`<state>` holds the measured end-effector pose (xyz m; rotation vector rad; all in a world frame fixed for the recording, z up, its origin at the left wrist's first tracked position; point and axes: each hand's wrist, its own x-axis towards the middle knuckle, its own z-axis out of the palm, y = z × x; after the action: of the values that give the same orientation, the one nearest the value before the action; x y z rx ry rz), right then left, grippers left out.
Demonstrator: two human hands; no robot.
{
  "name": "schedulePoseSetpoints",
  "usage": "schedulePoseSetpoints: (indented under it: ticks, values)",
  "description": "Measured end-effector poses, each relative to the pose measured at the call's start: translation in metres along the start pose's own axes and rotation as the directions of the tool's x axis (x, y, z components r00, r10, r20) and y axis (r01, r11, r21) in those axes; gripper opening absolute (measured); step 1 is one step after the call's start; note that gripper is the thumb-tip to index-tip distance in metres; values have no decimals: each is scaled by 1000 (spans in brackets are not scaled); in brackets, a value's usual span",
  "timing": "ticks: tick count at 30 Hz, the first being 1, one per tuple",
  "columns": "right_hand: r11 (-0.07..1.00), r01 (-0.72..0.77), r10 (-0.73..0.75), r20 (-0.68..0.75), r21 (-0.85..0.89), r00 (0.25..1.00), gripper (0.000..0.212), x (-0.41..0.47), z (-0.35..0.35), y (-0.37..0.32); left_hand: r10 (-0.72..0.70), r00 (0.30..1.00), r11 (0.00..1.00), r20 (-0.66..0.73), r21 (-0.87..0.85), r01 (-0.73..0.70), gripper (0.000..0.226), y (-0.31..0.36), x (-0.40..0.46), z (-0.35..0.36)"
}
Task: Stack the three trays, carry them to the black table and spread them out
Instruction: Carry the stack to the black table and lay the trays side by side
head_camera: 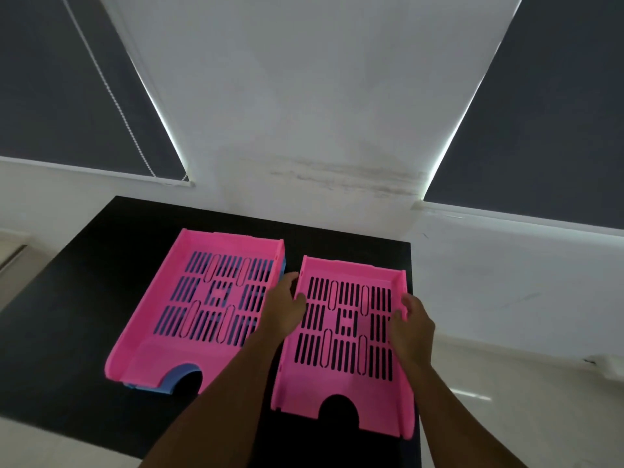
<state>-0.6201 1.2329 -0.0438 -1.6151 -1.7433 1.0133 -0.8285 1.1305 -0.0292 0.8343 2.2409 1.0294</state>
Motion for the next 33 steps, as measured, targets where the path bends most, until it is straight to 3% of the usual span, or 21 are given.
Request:
schedulePoseSetpoints:
  ticks: [8,13,17,20,22,28,33]
  values:
    - [990,117,-123,72,82,990,24,-28,65,-72,139,958,989,-249,-20,-149,25,-15,11,-90]
    - [991,67,-90,206,115,974,27,-72,122,-95,147,930,987,-337,118,-113,33,-75,14,-160]
    - [996,-14,-14,297,92,955,42,-103,162,-104,27,969,992,-245,126,4,38,-124,14,-207]
    - [999,7,-17,302,35,953,19,-121,183,-107,-68,993,997,-95,40,72,25,-150,15,-226]
    - [1000,9,-8,265,-2,964,17,-129,190,-109,-86,996,996,-17,-39,85,10,-160,13,-232]
    - [999,-5,10,118,-42,993,16,-142,199,-125,-22,998,992,63,-119,29,15,-170,18,-249]
    - [999,14,-10,74,-52,997,16,-149,219,-149,11,1000,990,22,-140,-7,10,-176,31,-280]
